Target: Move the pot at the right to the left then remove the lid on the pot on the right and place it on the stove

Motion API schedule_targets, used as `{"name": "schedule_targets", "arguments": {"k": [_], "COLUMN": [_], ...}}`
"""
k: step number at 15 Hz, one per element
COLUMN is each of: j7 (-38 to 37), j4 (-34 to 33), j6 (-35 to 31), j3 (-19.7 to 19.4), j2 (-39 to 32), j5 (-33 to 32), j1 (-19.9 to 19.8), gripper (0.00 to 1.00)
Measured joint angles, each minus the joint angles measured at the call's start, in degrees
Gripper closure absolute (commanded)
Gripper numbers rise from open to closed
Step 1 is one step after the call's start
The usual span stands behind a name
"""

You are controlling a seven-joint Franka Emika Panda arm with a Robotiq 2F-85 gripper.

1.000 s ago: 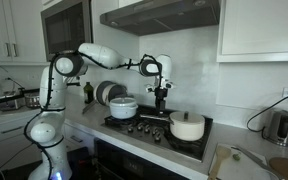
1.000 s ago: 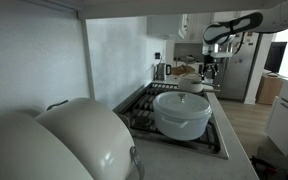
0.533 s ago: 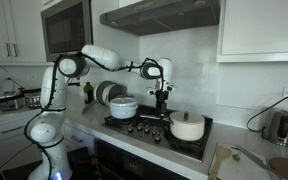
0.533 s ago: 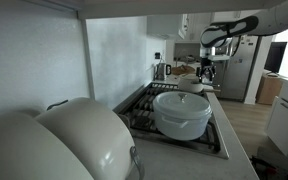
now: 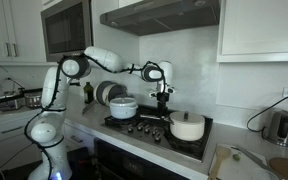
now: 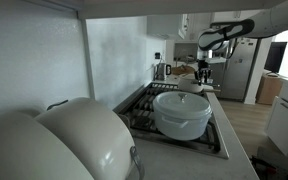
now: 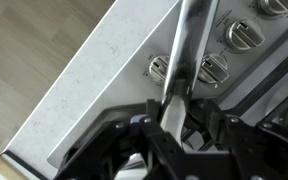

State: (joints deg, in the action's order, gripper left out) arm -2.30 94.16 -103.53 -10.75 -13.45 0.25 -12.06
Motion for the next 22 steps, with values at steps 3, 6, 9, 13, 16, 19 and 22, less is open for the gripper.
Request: {"name": "schedule_targets", "arguments": {"k": [3,6,9,13,16,19,22], "j7": [-0.04,-0.25,-0.25,1.03,2.63,4.48,6.58], "j4": [-0.02,-0.03,-0.03,-0.05,-0.13,-0.50,-1.36], "j6": [-0.27,-0.36,-0.37,-0.37,-0.34,-0.19,0.30], "j3": [-0.03,-0.21,-0.23,-0.17,0.04,0.38,0.78], "j2": [0.00,-0.02,-0.02,-0.04,-0.12,-0.42,-1.01], "j5": [-0.34,-0.50,-0.51,-1.38,-2.44,-3.81,-4.62], "j1": [-0.09,-0.23,-0.23,-0.15,-0.07,-0.04,-0.04], "gripper": [0.93,0.93,0.93,0.93,0.93,0.93,0.93]}}
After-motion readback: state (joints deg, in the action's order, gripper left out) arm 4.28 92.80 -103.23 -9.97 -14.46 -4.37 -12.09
